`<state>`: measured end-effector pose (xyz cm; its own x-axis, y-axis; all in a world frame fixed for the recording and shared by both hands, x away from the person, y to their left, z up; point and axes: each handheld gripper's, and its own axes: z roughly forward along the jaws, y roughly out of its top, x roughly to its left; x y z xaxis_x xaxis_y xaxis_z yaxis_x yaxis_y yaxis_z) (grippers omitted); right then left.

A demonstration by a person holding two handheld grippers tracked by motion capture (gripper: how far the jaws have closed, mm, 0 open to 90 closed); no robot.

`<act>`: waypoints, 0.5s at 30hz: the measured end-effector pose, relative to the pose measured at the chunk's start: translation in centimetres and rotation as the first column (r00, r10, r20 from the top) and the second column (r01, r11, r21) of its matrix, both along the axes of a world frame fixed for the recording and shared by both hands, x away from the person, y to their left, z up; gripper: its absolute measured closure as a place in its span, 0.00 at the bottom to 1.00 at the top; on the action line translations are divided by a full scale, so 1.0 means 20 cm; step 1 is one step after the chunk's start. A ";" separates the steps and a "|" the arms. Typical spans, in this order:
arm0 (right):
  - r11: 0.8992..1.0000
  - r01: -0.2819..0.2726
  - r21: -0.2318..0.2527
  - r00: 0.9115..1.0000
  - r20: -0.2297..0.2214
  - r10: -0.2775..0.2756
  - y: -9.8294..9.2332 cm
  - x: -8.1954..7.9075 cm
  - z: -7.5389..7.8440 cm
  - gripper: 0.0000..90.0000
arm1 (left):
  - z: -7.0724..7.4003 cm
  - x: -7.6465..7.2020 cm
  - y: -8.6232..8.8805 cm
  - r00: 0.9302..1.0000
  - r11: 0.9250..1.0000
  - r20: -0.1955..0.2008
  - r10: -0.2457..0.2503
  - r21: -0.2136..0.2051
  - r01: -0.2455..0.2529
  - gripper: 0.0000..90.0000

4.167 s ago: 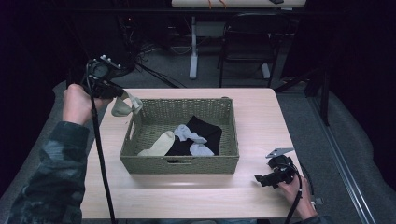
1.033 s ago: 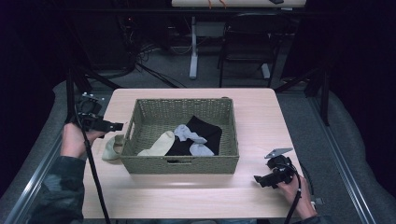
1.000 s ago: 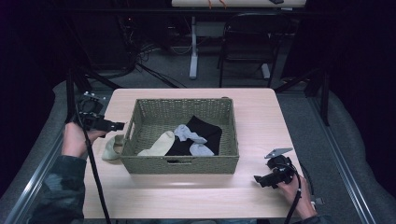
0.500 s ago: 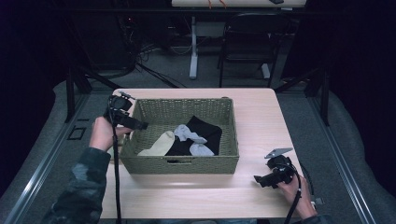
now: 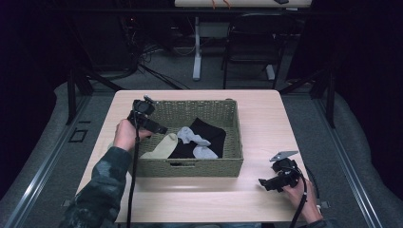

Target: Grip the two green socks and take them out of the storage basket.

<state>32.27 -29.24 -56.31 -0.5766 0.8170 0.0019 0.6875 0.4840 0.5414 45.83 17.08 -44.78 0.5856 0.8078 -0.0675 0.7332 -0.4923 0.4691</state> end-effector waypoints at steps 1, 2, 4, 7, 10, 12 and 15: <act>1.000 0.004 0.002 1.000 0.004 -0.004 0.00 0.00 0.00 0.02 | 0.00 0.00 0.00 1.000 1.000 0.000 0.000 0.000 0.000 0.10; 1.000 0.004 0.001 1.000 0.005 -0.004 0.00 0.00 0.00 0.02 | -0.02 0.01 -0.02 1.000 1.000 -0.006 0.000 0.005 0.000 0.11; 1.000 0.003 0.006 1.000 0.000 -0.003 0.00 0.00 0.00 0.02 | -0.04 0.03 -0.03 1.000 1.000 -0.017 -0.001 0.002 0.001 0.11; 1.000 0.000 0.007 1.000 -0.001 0.000 0.00 0.00 0.00 0.02 | -0.07 0.05 -0.06 1.000 1.000 -0.026 -0.006 0.011 0.006 0.12; 1.000 0.002 0.002 1.000 0.006 -0.002 0.00 0.00 0.00 0.02 | -0.11 0.06 -0.08 0.999 1.000 -0.031 -0.015 0.013 0.015 0.14; 1.000 0.004 0.001 1.000 0.000 -0.004 0.00 0.00 0.00 0.02 | -0.13 0.08 -0.09 0.999 1.000 -0.037 -0.019 0.016 0.019 0.15; 1.000 0.002 0.003 1.000 0.006 -0.002 0.00 0.00 0.00 0.02 | -0.16 0.10 -0.11 0.999 1.000 -0.051 -0.019 0.024 0.020 0.16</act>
